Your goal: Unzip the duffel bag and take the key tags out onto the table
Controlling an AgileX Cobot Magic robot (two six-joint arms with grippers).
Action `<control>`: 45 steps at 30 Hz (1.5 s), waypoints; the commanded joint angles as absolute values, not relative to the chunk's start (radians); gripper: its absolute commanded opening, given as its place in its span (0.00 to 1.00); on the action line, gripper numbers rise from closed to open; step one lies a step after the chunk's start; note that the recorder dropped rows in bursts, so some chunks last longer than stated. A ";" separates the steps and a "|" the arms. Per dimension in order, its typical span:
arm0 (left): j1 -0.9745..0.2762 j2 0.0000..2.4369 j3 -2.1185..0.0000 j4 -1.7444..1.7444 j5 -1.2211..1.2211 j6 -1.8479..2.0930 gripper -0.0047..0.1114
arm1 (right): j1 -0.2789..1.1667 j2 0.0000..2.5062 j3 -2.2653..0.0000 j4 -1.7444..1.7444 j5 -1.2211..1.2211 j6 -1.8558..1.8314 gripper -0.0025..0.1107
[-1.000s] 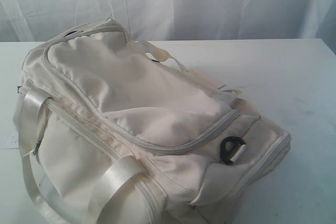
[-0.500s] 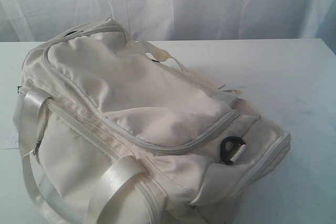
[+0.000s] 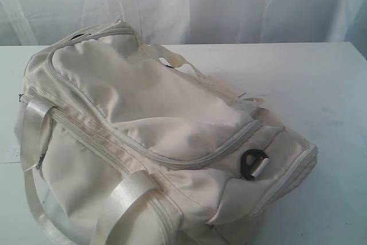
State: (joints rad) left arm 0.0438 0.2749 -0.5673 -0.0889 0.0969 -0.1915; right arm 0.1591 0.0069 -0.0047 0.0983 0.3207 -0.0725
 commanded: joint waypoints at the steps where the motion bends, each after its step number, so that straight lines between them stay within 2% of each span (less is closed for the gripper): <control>1: 0.037 0.328 -0.580 -0.096 0.375 -0.199 0.04 | 0.160 0.000 0.000 0.097 0.313 -0.074 0.02; 12: 0.033 0.335 -0.580 -0.105 0.355 -0.178 0.04 | 0.160 0.000 0.000 0.097 0.313 -0.074 0.02; 20: -0.187 0.536 -0.603 -0.173 0.486 0.167 0.04 | 0.160 0.000 0.000 0.097 0.313 -0.074 0.02; 31: -0.425 0.816 -0.844 -0.268 0.754 0.458 0.04 | 0.160 0.000 0.000 0.097 0.313 -0.074 0.02; 37: -0.530 0.926 -0.866 -0.333 0.744 0.624 0.04 | 0.160 0.000 0.000 0.097 0.313 -0.074 0.02; 45: -0.573 0.968 -0.793 -0.376 0.554 0.771 0.04 | 0.160 0.000 0.000 0.097 0.313 -0.074 0.02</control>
State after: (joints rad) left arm -0.5645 0.9645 -0.8388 -0.3268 0.6139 0.7099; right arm 0.1591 0.0069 -0.0047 0.0983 0.3207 -0.0725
